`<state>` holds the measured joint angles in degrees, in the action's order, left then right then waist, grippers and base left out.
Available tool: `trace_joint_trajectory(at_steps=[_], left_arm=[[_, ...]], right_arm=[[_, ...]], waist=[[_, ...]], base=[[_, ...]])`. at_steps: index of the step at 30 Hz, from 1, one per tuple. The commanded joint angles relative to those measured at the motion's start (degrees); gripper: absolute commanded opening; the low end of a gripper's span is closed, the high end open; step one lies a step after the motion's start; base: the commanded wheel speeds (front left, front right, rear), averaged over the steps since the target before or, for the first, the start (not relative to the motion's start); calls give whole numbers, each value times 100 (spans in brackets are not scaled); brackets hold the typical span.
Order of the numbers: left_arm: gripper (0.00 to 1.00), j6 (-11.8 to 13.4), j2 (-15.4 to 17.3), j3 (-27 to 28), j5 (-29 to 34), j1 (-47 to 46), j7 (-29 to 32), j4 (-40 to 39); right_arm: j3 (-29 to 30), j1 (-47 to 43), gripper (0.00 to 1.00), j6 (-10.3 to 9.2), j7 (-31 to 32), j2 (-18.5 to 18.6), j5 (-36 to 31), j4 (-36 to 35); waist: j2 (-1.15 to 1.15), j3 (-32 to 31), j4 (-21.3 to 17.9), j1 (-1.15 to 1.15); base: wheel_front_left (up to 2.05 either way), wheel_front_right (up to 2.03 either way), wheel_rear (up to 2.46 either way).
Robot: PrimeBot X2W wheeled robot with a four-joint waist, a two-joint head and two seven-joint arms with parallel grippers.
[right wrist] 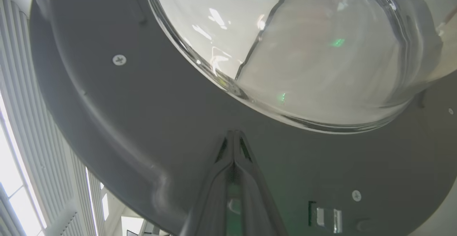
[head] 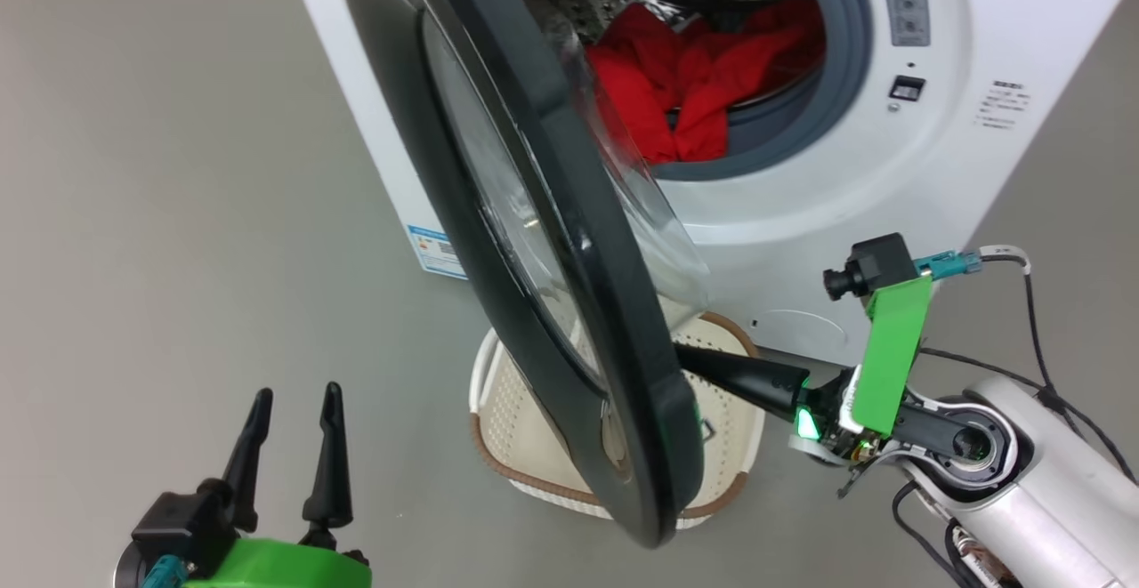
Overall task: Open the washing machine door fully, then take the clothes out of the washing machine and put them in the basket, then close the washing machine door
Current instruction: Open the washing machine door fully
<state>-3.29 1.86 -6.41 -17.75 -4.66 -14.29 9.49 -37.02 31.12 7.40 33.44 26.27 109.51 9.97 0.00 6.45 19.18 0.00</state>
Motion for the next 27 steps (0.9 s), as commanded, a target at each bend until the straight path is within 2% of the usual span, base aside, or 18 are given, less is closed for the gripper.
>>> trace_joint_trajectory(at_steps=[1, 10, 19, 27], left_arm=[[100, -25, 101, 206, 30, -13, -71, -92], [100, -31, 101, 225, 39, 36, -71, -9], [100, -96, 101, 290, 67, 117, -71, 128], [100, -62, 101, 480, 41, 230, -71, -16]], right_arm=[[-91, -119, 0, 9, 24, -111, -31, -211], [-231, -214, 0, 9, 55, -322, -132, -313], [-287, -273, 0, 9, 33, -773, -230, -258], [-357, -19, 0, 9, 167, -1261, -422, 2]], waist=[[0, -77, 176, 0], [0, -213, 586, 0], [0, -418, 1089, 0], [0, -363, 1154, 0]], base=[[0, 0, 0], [0, 0, 0], [0, 0, 0], [0, 0, 0]])
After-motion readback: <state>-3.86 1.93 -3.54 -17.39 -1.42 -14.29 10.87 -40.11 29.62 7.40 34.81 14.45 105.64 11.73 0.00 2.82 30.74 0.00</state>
